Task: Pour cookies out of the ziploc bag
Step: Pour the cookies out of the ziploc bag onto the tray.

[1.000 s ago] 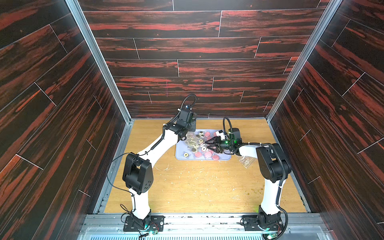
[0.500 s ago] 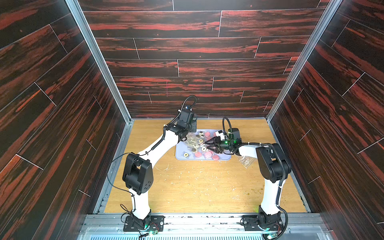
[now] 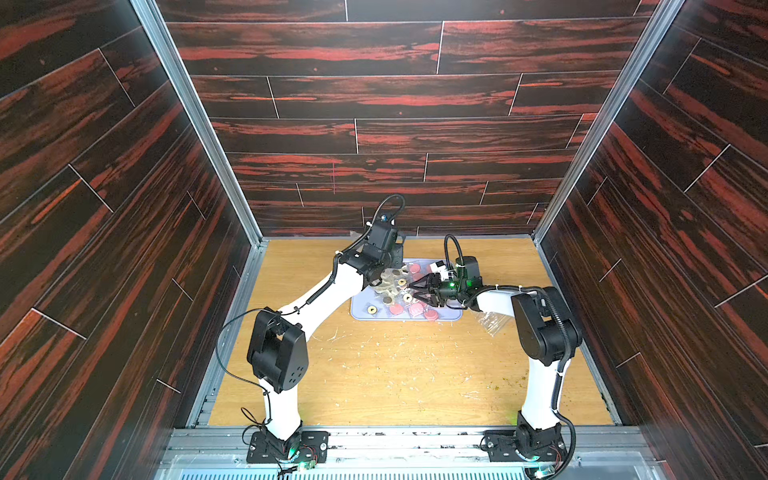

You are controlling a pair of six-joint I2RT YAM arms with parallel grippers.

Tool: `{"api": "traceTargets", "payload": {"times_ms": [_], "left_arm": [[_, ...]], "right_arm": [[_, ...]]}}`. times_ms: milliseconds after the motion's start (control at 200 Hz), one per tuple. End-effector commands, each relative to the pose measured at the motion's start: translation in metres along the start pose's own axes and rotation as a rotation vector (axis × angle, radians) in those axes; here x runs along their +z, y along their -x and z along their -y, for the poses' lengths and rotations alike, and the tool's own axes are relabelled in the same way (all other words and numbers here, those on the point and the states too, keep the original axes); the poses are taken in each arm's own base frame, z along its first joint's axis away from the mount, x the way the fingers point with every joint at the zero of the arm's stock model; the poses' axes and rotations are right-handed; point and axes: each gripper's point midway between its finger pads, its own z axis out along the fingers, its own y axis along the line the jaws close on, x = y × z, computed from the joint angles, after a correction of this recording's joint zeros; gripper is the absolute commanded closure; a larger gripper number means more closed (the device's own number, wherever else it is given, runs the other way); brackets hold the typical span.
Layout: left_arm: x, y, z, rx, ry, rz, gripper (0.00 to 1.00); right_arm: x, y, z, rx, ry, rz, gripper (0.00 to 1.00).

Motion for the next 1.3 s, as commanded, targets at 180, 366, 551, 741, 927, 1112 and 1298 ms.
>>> {"api": "traceTargets", "payload": {"times_ms": [180, 366, 551, 741, 927, 1112, 1298], "left_arm": [[-0.028, 0.029, 0.001, -0.022, 0.0, 0.074, 1.0], [-0.028, 0.033, 0.002, -0.003, -0.006, 0.088, 1.0], [-0.032, 0.039, 0.011, -0.032, -0.052, 0.096, 1.0], [-0.035, 0.039, 0.018, -0.047, -0.078, 0.101, 1.0], [-0.033, 0.035, 0.023, -0.049, -0.088, 0.095, 1.0], [-0.037, 0.038, 0.027, -0.053, -0.1, 0.108, 1.0], [-0.037, 0.038, 0.029, -0.053, -0.102, 0.107, 1.0]], "right_arm": [[-0.008, -0.001, -0.03, -0.064, 0.035, 0.011, 0.45], [-0.007, 0.0, -0.029, -0.061, 0.033, 0.009, 0.45], [-0.008, 0.001, -0.029, -0.059, 0.029, 0.017, 0.45], [-0.01, 0.003, -0.029, -0.057, 0.025, 0.022, 0.45], [-0.01, 0.002, -0.029, -0.056, 0.025, 0.022, 0.44], [-0.012, 0.003, -0.03, -0.058, 0.026, 0.023, 0.45], [-0.012, 0.003, -0.03, -0.059, 0.025, 0.025, 0.45]]}}
